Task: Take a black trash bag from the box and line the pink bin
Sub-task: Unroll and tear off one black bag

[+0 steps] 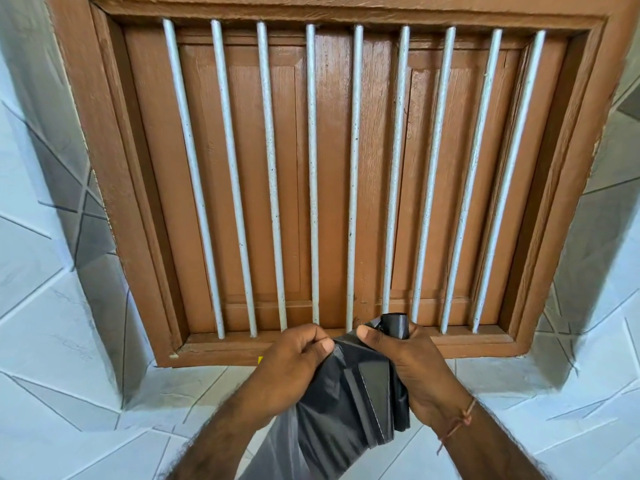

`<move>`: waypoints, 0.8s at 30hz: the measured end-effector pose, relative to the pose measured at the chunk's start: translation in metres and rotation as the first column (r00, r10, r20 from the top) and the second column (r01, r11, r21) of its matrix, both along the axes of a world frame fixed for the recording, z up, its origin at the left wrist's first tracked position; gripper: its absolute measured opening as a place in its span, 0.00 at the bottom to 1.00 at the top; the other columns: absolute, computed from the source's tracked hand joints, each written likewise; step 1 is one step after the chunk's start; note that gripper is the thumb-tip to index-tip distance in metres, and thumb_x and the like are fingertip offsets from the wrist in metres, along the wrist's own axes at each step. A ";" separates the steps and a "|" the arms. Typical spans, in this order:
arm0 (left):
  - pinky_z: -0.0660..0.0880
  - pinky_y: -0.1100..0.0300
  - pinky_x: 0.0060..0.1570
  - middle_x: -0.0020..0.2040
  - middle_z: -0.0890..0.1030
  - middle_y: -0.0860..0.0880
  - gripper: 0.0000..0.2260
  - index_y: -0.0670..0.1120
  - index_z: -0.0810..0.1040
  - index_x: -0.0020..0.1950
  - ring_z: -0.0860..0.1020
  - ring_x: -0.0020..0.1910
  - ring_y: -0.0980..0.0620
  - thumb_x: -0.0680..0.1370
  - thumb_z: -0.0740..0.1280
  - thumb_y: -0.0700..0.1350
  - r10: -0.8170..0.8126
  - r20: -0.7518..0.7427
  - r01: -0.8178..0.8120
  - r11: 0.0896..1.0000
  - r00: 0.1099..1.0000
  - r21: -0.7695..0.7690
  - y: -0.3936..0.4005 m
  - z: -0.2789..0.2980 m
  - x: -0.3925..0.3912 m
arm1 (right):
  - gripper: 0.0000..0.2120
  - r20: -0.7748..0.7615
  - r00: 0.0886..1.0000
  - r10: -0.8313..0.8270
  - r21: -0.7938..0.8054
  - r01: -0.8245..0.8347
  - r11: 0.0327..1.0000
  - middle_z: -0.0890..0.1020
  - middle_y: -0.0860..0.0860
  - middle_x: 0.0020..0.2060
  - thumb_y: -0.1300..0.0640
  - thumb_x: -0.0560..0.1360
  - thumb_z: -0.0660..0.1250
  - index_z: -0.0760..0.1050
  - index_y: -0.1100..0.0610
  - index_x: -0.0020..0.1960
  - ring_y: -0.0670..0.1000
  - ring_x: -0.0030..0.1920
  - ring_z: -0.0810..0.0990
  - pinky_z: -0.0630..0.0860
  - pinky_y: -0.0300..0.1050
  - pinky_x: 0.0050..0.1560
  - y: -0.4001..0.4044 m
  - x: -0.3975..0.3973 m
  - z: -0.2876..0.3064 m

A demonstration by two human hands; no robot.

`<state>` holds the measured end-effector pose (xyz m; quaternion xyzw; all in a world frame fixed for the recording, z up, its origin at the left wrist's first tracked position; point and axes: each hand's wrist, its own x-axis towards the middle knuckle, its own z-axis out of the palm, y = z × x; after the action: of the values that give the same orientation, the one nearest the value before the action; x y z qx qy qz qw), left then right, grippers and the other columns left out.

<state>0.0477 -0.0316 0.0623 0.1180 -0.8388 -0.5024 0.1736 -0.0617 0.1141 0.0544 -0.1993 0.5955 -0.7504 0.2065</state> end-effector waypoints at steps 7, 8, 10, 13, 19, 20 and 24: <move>0.72 0.68 0.40 0.38 0.81 0.56 0.09 0.53 0.79 0.42 0.77 0.40 0.59 0.80 0.62 0.46 0.125 -0.148 -0.152 0.970 0.981 -0.191 0.017 -0.013 -0.010 | 0.12 0.006 0.989 -0.150 -0.049 0.150 0.987 0.84 0.67 0.43 0.65 0.65 0.77 0.80 0.68 0.45 0.63 0.43 0.84 0.82 0.56 0.48 -0.005 -0.001 -0.003; 0.72 0.66 0.40 0.37 0.80 0.56 0.09 0.55 0.78 0.42 0.77 0.40 0.58 0.80 0.62 0.46 0.125 -0.173 -0.162 0.963 0.977 -0.217 0.019 -0.015 -0.010 | 0.10 -0.020 0.984 -0.176 -0.049 0.175 0.983 0.84 0.67 0.42 0.64 0.66 0.77 0.80 0.67 0.43 0.64 0.43 0.84 0.82 0.58 0.49 -0.007 0.000 -0.004; 0.74 0.63 0.39 0.37 0.80 0.56 0.09 0.54 0.78 0.43 0.77 0.39 0.57 0.80 0.62 0.47 0.144 -0.214 -0.200 0.942 0.966 -0.270 0.022 -0.017 -0.010 | 0.07 -0.116 0.966 -0.230 -0.027 0.228 0.973 0.84 0.66 0.40 0.63 0.67 0.77 0.80 0.63 0.40 0.66 0.42 0.83 0.82 0.60 0.49 -0.009 0.001 -0.007; 0.74 0.62 0.38 0.38 0.80 0.55 0.08 0.53 0.77 0.45 0.77 0.39 0.56 0.81 0.61 0.49 0.189 -0.263 -0.265 0.918 0.946 -0.293 0.026 -0.018 -0.010 | 0.07 -0.208 0.935 -0.286 -0.010 0.291 0.957 0.83 0.62 0.36 0.60 0.66 0.78 0.80 0.57 0.36 0.65 0.41 0.83 0.82 0.59 0.46 -0.014 0.001 -0.011; 0.74 0.70 0.41 0.40 0.77 0.61 0.05 0.60 0.72 0.48 0.76 0.42 0.60 0.81 0.58 0.51 0.362 -0.280 -0.438 0.853 0.889 -0.285 0.033 -0.018 -0.006 | 0.07 -0.155 0.923 -0.353 -0.019 0.354 0.935 0.83 0.55 0.34 0.60 0.69 0.75 0.78 0.54 0.37 0.56 0.38 0.82 0.80 0.46 0.39 -0.021 -0.003 -0.009; 0.72 0.74 0.37 0.40 0.76 0.62 0.05 0.60 0.71 0.48 0.76 0.41 0.61 0.81 0.58 0.50 0.401 -0.290 -0.473 0.847 0.869 -0.243 0.031 -0.015 -0.004 | 0.07 -0.080 0.911 -0.404 -0.041 0.402 0.915 0.82 0.54 0.34 0.60 0.70 0.75 0.77 0.55 0.37 0.55 0.37 0.81 0.79 0.44 0.37 -0.018 -0.011 -0.008; 0.71 0.72 0.35 0.41 0.78 0.58 0.07 0.56 0.76 0.52 0.75 0.39 0.61 0.81 0.58 0.49 0.488 -0.232 -0.535 0.811 0.842 -0.237 0.001 -0.009 0.019 | 0.07 0.124 0.827 -0.549 -0.154 0.563 0.812 0.83 0.60 0.38 0.60 0.69 0.75 0.78 0.56 0.37 0.54 0.35 0.80 0.76 0.47 0.39 0.013 -0.049 -0.006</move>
<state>0.0671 -0.0303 0.0536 0.2721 -0.8237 -0.3152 0.3848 -0.1104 0.1266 0.0486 -0.0068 0.5478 -0.8364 -0.0191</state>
